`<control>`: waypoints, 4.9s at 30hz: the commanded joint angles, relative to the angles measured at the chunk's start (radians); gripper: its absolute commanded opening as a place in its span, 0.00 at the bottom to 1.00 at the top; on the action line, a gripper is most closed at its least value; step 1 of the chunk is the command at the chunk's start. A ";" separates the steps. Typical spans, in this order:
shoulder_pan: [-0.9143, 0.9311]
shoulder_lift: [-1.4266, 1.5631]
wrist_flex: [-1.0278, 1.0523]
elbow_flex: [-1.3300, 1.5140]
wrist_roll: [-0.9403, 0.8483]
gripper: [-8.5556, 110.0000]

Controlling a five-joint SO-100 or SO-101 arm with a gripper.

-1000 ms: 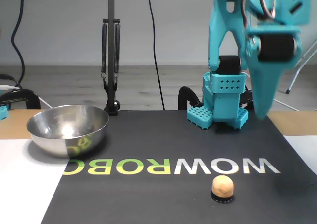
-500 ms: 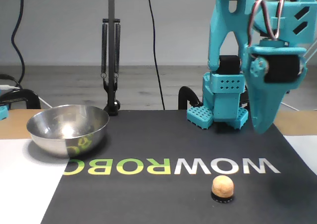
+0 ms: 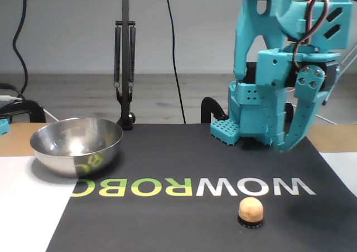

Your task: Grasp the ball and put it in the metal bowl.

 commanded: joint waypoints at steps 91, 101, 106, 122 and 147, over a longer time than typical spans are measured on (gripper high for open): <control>0.195 -0.101 -0.005 0.012 -0.273 0.44; 0.210 -0.103 -0.008 0.077 -0.337 0.44; 0.213 -0.103 -0.014 0.086 -0.334 0.44; 0.255 -0.101 -0.115 0.146 -0.341 0.44; 0.247 -0.103 -0.163 0.173 -0.341 0.44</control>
